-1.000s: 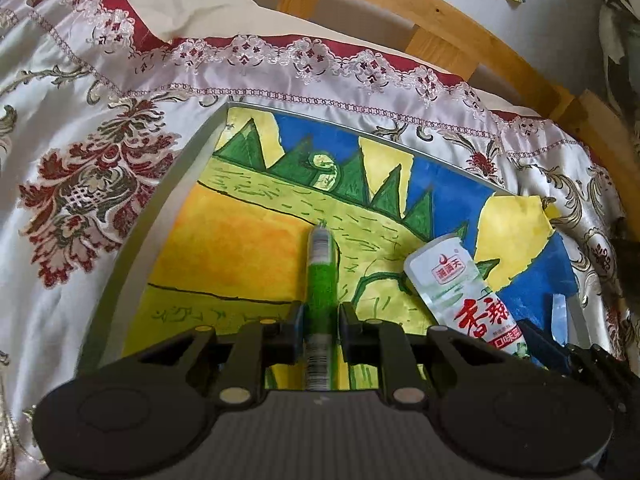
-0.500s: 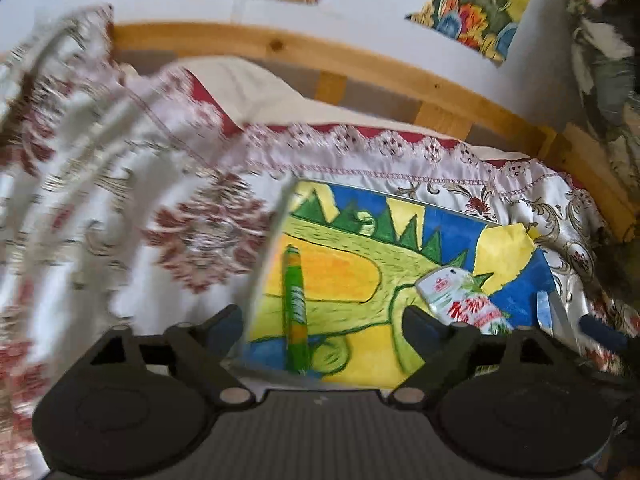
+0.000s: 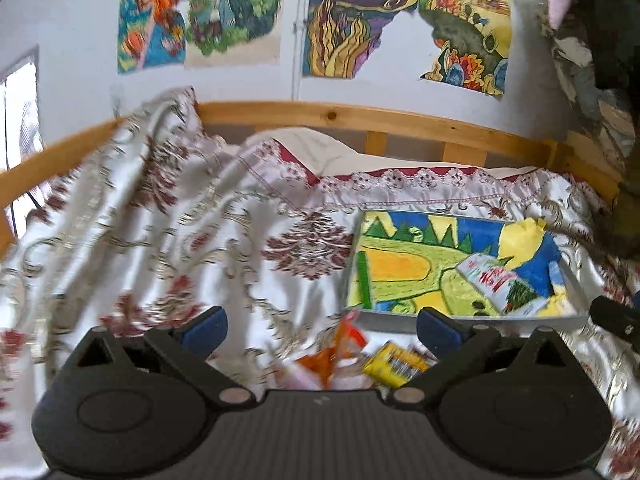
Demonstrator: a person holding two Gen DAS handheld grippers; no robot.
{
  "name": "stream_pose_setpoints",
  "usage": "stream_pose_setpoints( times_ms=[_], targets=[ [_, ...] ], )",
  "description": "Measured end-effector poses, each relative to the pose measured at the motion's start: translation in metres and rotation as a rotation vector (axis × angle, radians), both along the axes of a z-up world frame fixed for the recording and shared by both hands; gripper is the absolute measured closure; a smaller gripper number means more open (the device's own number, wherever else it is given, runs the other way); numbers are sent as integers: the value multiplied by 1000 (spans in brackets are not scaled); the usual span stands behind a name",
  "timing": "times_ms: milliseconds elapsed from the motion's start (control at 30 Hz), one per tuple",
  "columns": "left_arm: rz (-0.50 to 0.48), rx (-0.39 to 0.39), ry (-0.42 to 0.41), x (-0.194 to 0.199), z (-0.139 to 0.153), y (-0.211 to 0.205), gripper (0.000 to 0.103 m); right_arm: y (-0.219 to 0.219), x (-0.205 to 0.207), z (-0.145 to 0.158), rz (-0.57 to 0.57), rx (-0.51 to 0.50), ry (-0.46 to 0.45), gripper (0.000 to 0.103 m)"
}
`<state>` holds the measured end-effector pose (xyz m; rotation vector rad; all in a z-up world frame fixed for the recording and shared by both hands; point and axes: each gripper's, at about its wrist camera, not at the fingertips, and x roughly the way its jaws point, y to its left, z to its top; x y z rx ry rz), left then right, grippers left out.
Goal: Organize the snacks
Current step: 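Open both tools and withdraw them from the tray, then move the left tool to the orange packet while the right tool approaches the blue Se Ca stick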
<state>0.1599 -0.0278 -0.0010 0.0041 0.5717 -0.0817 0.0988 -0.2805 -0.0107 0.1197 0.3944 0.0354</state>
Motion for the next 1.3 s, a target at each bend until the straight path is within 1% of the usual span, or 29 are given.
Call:
stream_pose_setpoints(
  times_ms=[100,167,500,667,967,1133,1300],
  targets=[
    [4,58,-24,-24,2,3,0,8,-23,3,7,-8,-11,1],
    [9,81,-17,-37,4,4,0,12,-38,6,8,-11,-16,1],
    [4,103,10,-93,7,12,0,29,-95,10,2,49,-10,1],
    [22,105,24,-114,4,18,0,32,-115,7,-22,79,23,1],
    [51,80,43,-133,2,32,0,53,-135,0,-19,8,72,1],
    [62,70,97,-136,-1,37,0,61,-139,-2,-2,-12,89,1],
    [50,72,136,-130,0,38,0,65,-137,-4,1,-39,103,1]
  ],
)
